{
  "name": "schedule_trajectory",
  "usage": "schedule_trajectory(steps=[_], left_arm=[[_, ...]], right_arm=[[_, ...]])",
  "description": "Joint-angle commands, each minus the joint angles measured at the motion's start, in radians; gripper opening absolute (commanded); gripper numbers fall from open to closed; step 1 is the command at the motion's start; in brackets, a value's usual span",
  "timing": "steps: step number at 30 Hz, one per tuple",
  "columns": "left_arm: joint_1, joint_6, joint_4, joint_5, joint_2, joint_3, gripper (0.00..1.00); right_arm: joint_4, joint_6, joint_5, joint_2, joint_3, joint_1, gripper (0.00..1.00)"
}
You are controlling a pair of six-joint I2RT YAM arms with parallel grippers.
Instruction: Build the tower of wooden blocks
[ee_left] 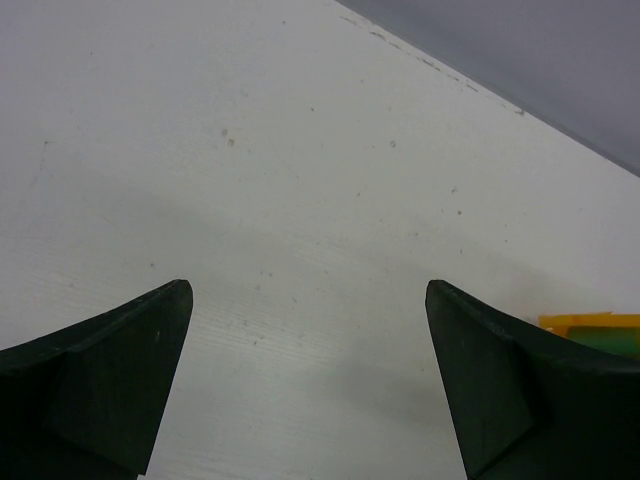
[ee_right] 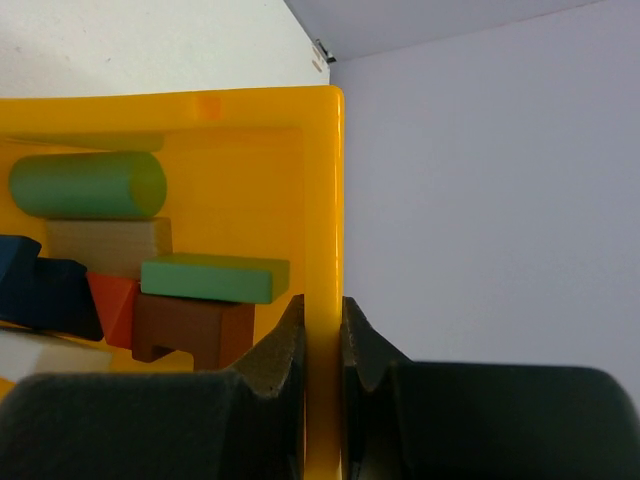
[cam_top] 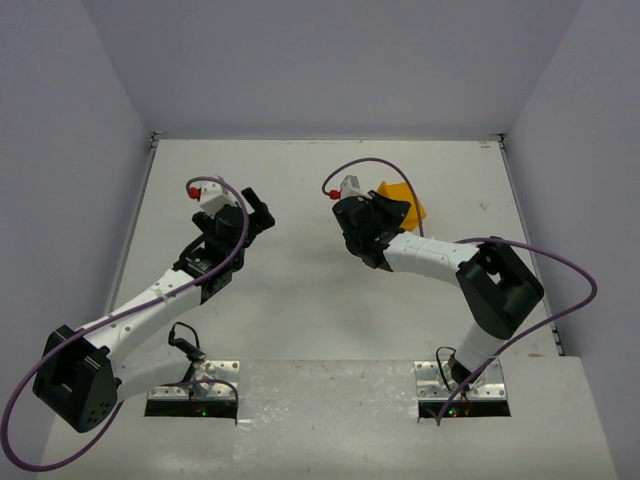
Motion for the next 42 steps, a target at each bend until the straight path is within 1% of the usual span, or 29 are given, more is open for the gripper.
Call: schedule_trajectory(steps=[1, 4, 5, 6, 7, 8, 9, 10, 11, 13, 17, 24, 28, 32, 37, 40, 42], left_arm=[[-0.002, 0.013, 0.045, 0.015, -0.028, 0.013, 1.0], [-0.002, 0.014, 0.059, 0.034, -0.01, 0.013, 1.0], [-0.001, 0.015, 0.056, 0.046, 0.004, 0.02, 1.0], [0.0, 0.015, 0.052, 0.056, 0.018, 0.028, 1.0], [0.0, 0.015, 0.047, 0.059, 0.024, 0.033, 1.0], [0.0, 0.013, 0.045, 0.06, 0.028, 0.038, 1.0], [0.0, 0.013, 0.046, 0.063, 0.037, 0.039, 1.0], [0.0, 0.012, 0.051, 0.069, 0.04, 0.036, 1.0], [-0.001, 0.014, 0.063, 0.082, 0.048, 0.034, 1.0], [-0.001, 0.016, 0.079, 0.114, 0.07, 0.034, 1.0], [-0.002, 0.008, 0.104, 0.167, 0.132, 0.039, 1.0], [-0.002, -0.004, 0.098, 0.236, 0.283, 0.109, 1.0], [-0.002, -0.006, 0.094, 0.241, 0.302, 0.117, 1.0], [0.0, -0.032, 0.047, 0.164, 0.29, 0.124, 1.0], [0.009, -0.114, -0.117, -0.01, 0.246, 0.153, 1.0], [0.009, -0.139, -0.147, -0.065, 0.196, 0.134, 1.0], [0.01, -0.142, -0.135, -0.073, 0.169, 0.113, 1.0]], right_arm=[[-0.026, 0.077, 0.089, 0.001, 0.066, 0.0, 0.0], [-0.164, 0.183, 0.133, 0.024, 0.128, 0.004, 0.0], [-0.297, 0.284, 0.17, 0.045, 0.187, 0.007, 0.0], [-0.478, 0.413, 0.215, 0.069, 0.252, 0.01, 0.0], [-0.77, 0.54, 0.249, 0.118, 0.303, 0.011, 0.0], [-0.966, 0.86, 0.314, 0.155, 0.429, 0.014, 0.0], [-1.217, 1.08, 0.318, 0.2, 0.516, 0.021, 0.0], [-1.56, 1.375, 0.302, 0.294, 0.596, 0.032, 0.0], [-1.63, 1.426, 0.3, 0.332, 0.646, 0.037, 0.0], [-1.628, 1.406, 0.301, 0.389, 0.694, 0.055, 0.0], [-1.627, 1.384, 0.337, 0.452, 0.726, 0.083, 0.0], [-1.626, 1.367, 0.347, 0.44, 0.714, 0.088, 0.0], [-1.625, 1.299, 0.347, 0.472, 0.733, 0.088, 0.0], [-1.626, 1.211, 0.347, 0.533, 0.789, 0.098, 0.0], [-1.626, 1.132, 0.347, 0.605, 0.843, 0.134, 0.0], [-1.628, 1.083, 0.347, 0.677, 0.881, 0.154, 0.0], [-1.628, 1.054, 0.347, 0.71, 0.899, 0.165, 0.0]])
